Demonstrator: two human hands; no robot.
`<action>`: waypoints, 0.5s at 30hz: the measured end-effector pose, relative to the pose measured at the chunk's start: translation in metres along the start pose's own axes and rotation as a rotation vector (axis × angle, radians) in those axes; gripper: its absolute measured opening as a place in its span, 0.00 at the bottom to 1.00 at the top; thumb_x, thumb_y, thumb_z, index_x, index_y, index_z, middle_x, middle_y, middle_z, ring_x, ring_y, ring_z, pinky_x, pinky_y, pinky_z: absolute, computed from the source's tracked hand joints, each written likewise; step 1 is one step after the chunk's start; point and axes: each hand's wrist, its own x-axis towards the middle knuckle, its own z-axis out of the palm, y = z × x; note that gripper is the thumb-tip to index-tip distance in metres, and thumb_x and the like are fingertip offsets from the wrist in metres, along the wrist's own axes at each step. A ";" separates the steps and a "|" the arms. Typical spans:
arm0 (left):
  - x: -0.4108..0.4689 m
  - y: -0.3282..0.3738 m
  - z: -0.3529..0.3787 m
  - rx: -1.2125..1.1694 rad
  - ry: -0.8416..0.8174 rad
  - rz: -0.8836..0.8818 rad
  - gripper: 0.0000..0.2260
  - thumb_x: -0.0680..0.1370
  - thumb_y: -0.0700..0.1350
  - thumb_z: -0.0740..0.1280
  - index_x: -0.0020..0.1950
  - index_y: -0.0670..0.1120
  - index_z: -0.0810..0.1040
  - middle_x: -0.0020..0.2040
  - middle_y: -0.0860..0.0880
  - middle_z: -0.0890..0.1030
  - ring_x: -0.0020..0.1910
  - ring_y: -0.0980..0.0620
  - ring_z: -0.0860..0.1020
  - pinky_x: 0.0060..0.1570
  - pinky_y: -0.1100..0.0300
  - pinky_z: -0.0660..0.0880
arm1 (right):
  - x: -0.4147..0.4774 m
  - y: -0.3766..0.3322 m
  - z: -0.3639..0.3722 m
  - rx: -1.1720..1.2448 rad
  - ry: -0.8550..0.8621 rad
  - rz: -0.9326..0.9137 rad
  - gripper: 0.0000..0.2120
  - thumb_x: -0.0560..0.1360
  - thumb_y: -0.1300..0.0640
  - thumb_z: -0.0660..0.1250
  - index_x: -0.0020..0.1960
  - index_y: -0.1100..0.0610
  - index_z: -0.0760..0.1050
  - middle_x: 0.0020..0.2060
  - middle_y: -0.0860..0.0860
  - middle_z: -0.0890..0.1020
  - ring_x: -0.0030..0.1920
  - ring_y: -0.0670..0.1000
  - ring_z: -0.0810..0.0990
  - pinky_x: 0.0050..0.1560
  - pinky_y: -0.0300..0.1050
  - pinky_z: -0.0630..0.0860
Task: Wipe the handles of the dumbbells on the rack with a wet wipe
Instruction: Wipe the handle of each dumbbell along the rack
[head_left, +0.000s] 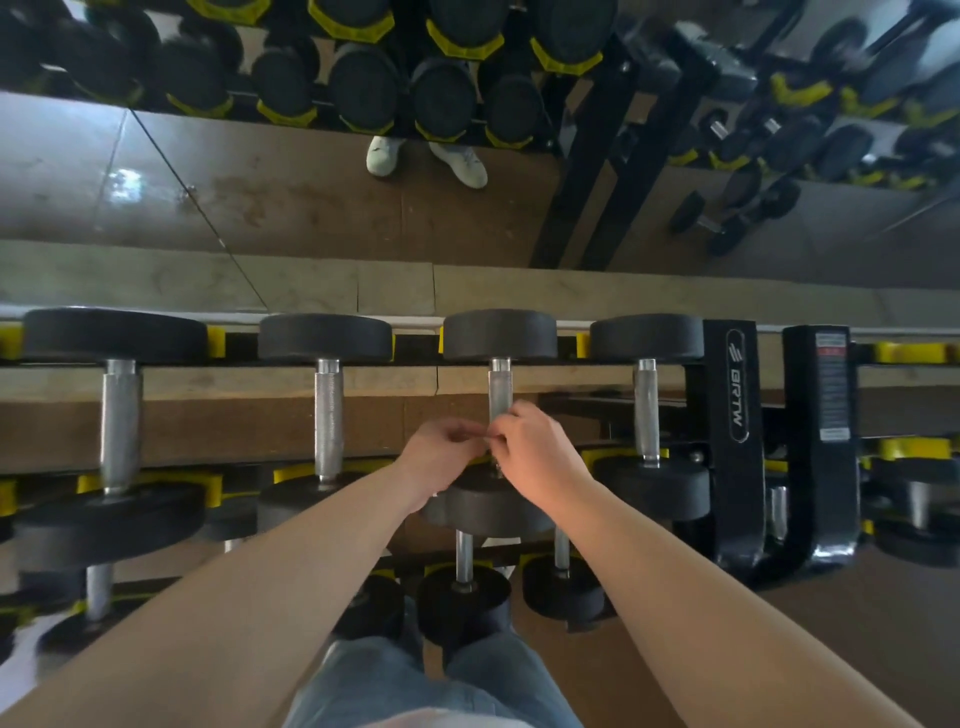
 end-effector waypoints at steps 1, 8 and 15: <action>0.001 -0.002 0.002 0.009 0.011 0.020 0.07 0.81 0.52 0.70 0.59 0.57 0.82 0.58 0.54 0.82 0.57 0.53 0.79 0.59 0.54 0.77 | 0.000 -0.001 -0.001 0.056 0.015 0.032 0.10 0.81 0.56 0.67 0.61 0.56 0.81 0.57 0.52 0.80 0.57 0.51 0.80 0.60 0.44 0.78; 0.008 -0.007 0.016 0.010 0.129 0.036 0.08 0.79 0.52 0.73 0.57 0.55 0.83 0.52 0.59 0.82 0.52 0.59 0.78 0.58 0.57 0.74 | -0.005 0.002 0.005 0.550 0.103 0.286 0.13 0.81 0.63 0.66 0.64 0.52 0.78 0.52 0.44 0.83 0.51 0.41 0.81 0.48 0.29 0.74; 0.026 0.008 0.020 -0.164 0.304 -0.047 0.08 0.81 0.50 0.70 0.59 0.53 0.83 0.55 0.53 0.84 0.56 0.53 0.81 0.55 0.57 0.75 | -0.003 0.010 0.003 0.740 0.226 0.407 0.10 0.81 0.60 0.66 0.60 0.51 0.80 0.49 0.42 0.83 0.50 0.41 0.81 0.43 0.31 0.75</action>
